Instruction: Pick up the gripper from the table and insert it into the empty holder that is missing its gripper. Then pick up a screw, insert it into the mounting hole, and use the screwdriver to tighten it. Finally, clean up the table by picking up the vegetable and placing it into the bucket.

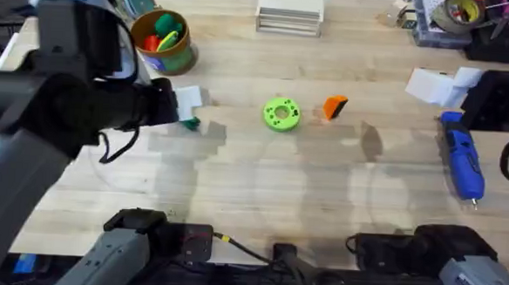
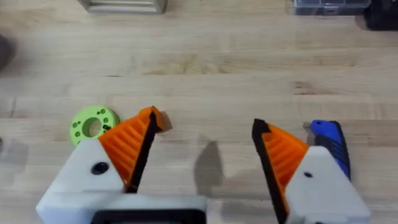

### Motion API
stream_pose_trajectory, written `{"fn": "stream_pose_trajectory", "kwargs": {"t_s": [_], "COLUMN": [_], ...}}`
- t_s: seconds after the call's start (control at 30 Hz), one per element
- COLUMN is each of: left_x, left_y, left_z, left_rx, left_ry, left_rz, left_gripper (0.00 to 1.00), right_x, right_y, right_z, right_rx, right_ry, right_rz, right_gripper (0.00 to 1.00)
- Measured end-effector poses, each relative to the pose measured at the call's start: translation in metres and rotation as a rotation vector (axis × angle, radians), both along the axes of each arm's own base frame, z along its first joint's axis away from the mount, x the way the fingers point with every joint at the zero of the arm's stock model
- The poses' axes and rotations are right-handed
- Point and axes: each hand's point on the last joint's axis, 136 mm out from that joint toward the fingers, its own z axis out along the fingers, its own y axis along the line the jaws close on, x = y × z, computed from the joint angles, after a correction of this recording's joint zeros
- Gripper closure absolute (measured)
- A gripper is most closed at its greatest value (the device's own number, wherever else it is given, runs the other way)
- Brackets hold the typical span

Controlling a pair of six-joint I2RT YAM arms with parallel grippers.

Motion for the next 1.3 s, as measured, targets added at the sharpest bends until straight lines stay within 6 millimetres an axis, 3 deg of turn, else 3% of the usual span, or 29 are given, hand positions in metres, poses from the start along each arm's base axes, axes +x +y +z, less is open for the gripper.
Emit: {"fn": "stream_pose_trajectory", "kwargs": {"t_s": [0.27, 0.33, 0.43, 0.53, 0.57, 0.67, 0.73, 0.87, 0.93, 1.1, 1.13, 1.3], "left_x": [0.015, 0.017, 0.017, 0.018, 0.018, 0.020, 0.021, 0.022, 0.022, 0.018, 0.016, -0.005], "left_y": [-0.005, -0.005, -0.005, -0.006, -0.006, -0.007, -0.007, -0.008, -0.009, -0.013, -0.015, -0.021], "left_z": [-0.038, -0.046, -0.056, -0.060, -0.059, -0.056, -0.050, -0.023, -0.005, 0.055, 0.067, 0.117], "left_rx": [-0.112, -0.122, -0.129, -0.135, -0.137, -0.144, -0.146, -0.161, -0.168, -0.182, -0.190, -0.214], "left_ry": [0.143, 0.171, 0.213, 0.225, 0.222, 0.205, 0.178, 0.073, 0.002, -0.226, -0.272, -0.474], "left_rz": [0.149, 0.168, 0.188, 0.195, 0.194, 0.194, 0.190, 0.181, 0.169, 0.101, 0.089, 0.034], "left_gripper": [0.021, 0.135, 0.434, 0.899, 0.977, 0.996, 0.963, 0.324, 0.051, 0.006, 0.041, 0.816], "right_x": [-0.012, -0.014, -0.016, -0.017, -0.017, -0.017, -0.017, -0.017, -0.017, -0.019, -0.019, -0.019], "right_y": [0.000, 0.000, 0.000, 0.000, 0.000, 0.000, 0.000, 0.000, 0.000, 0.000, 0.000, 0.000], "right_z": [-0.014, -0.017, -0.019, -0.020, -0.020, -0.020, -0.020, -0.020, -0.020, -0.022, -0.021, -0.022], "right_rx": [0.000, 0.001, 0.001, 0.000, 0.000, 0.001, 0.001, 0.000, 0.000, 0.001, 0.000, 0.001], "right_ry": [0.075, 0.088, 0.100, 0.105, 0.105, 0.105, 0.105, 0.107, 0.109, 0.116, 0.116, 0.117], "right_rz": [0.000, 0.000, 0.000, 0.000, 0.000, 0.000, 0.000, 0.000, 0.000, 0.000, 0.000, 0.000], "right_gripper": [0.010, 0.010, 0.011, 0.010, 0.010, 0.010, 0.010, 0.010, 0.010, 0.010, 0.010, 0.009]}}
